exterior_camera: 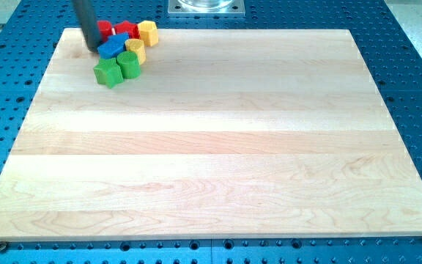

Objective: Separate the heart from the group of blocks

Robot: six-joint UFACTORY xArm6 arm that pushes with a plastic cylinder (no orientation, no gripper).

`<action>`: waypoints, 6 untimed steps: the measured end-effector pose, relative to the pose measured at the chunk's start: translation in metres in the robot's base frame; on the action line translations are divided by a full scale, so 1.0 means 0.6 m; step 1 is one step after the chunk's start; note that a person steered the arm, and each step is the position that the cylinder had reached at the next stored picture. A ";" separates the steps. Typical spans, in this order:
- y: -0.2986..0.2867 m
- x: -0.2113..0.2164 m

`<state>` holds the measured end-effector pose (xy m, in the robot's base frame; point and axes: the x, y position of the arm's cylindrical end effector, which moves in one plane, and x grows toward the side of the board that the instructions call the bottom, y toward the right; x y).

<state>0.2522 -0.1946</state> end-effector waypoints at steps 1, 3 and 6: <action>0.103 0.026; 0.166 0.051; 0.293 -0.085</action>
